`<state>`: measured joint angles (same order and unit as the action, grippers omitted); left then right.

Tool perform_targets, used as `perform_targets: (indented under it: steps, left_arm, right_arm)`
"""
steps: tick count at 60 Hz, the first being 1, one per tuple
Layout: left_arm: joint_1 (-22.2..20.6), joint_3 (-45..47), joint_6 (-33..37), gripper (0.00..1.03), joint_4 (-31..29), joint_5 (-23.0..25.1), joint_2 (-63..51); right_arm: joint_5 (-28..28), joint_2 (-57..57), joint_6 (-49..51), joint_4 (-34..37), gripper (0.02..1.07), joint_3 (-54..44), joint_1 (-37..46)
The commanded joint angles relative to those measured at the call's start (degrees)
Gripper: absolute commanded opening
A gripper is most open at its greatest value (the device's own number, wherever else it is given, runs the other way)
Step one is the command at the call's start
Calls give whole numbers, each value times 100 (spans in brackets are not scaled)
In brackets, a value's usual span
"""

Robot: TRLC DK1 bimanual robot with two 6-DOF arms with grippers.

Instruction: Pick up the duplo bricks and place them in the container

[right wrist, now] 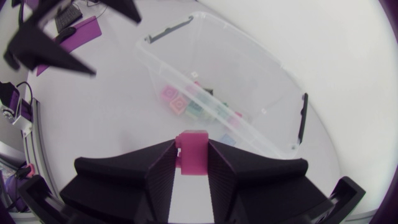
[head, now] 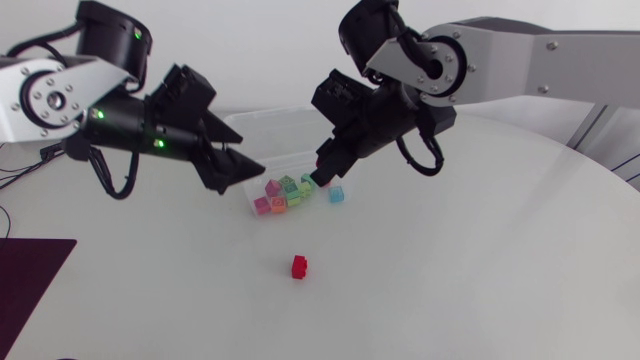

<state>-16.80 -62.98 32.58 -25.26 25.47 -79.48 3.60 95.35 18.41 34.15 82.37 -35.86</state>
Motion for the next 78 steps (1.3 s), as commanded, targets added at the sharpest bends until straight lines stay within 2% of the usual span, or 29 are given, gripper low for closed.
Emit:
perform_targets:
  steps: [1, 10, 17, 27, 31, 37, 39, 40, 49, 61, 71, 76, 78]
  left_arm:
    - [-201, 559, 442, 98, -94, 28, 29]
    - [-544, 1236, 794, 98, 381, 28, -296]
    - [-878, 1710, 1075, 98, 1154, -60, -779]
    - [-1124, 1754, 1497, 98, 1603, -69, -1500]
    - [-1142, 1684, 1647, 98, 1743, -60, -1728]
    - [-1150, 1534, 1857, 98, 1796, -51, -2001]
    - [-1159, 1508, 1945, 98, 1796, -51, -2062]
    - [-1168, 1499, 1981, 98, 1796, -43, -2071]
    - [-1229, 1394, 2191, 98, 1805, 19, -2159]
    - [-1265, 1139, 2517, 98, 1787, 160, -2458]
    - [-1309, 875, 2921, 96, 1401, 160, -2757]
    - [-1326, 770, 3035, 86, 1242, 160, -2845]
    - [-1335, 726, 3097, 77, 1119, 160, -2871]
  right_arm:
    - [10, -17, -57, -234, 12, 218, 96]
    - [27, 221, -57, -910, 12, 350, 290]
    - [177, 546, -40, -1323, 12, 517, 518]
    - [238, 1073, -5, -1736, 14, 842, 633]
    - [229, 1293, -5, -1842, 34, 983, 641]
    - [212, 1416, -13, -1895, 82, 1080, 633]
    - [221, 1399, -13, -1895, 91, 1071, 633]
    - [221, 1381, -13, -1886, 92, 1062, 633]
    - [273, 915, 39, -1877, 94, 640, 633]
    - [475, -157, 145, -1895, 94, -502, 641]
    - [722, -1106, 206, -1842, 94, -1311, 747]
    - [783, -1458, 224, -1816, 94, -1619, 808]
    - [818, -1607, 224, -1798, 94, -1768, 887]
